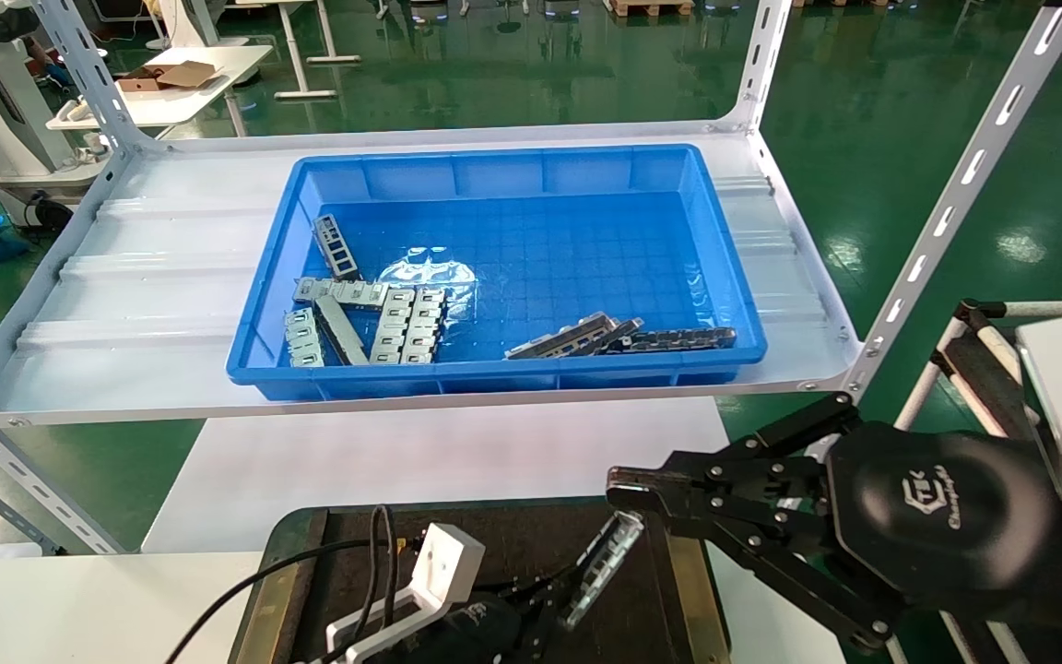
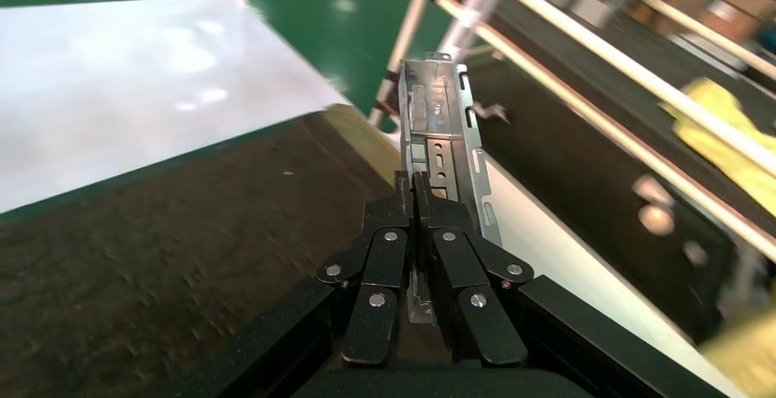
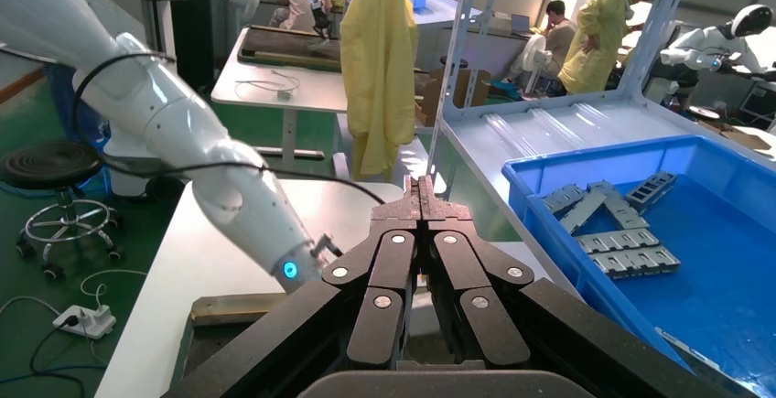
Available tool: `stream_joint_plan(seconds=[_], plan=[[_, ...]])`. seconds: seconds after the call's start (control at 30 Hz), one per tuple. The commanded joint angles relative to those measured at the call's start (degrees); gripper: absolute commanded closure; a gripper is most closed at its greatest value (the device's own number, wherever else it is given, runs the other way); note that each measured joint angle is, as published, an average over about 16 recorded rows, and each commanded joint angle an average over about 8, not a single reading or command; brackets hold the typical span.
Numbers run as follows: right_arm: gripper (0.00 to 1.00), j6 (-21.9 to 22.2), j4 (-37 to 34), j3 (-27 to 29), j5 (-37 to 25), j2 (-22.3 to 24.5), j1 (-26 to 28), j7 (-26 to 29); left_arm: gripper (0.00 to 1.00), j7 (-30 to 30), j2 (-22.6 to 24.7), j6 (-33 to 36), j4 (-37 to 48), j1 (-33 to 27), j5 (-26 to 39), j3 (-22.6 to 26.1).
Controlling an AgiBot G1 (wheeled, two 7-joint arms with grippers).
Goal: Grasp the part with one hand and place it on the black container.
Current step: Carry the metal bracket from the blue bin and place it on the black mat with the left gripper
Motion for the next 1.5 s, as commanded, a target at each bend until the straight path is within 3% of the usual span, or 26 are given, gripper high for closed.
stream_joint_plan(seconds=[0.03, 0.33, 0.7, 1.07, 1.5], plan=[[1.00, 0.0, 0.0, 0.0, 0.0, 0.0, 0.0, 0.0, 1.00, 0.3, 1.9, -3.4, 0.0, 1.1, -0.2, -0.6], [1.00, 0.0, 0.0, 0.0, 0.0, 0.0, 0.0, 0.0, 1.00, 1.7, 11.5, -21.7, 0.0, 4.5, 1.3, -2.8], [1.00, 0.0, 0.0, 0.0, 0.0, 0.0, 0.0, 0.0, 1.00, 3.1, 19.0, -36.2, 1.0, 5.9, 2.7, -3.3], [1.00, 0.0, 0.0, -0.1, 0.0, 0.0, 0.0, 0.0, 1.00, 3.1, 22.4, -40.8, 3.8, 5.5, 3.6, -2.1], [1.00, 0.0, 0.0, -0.1, 0.1, 0.0, 0.0, 0.0, 1.00, -1.7, 23.6, -41.7, 7.2, 3.4, 4.9, 2.7]])
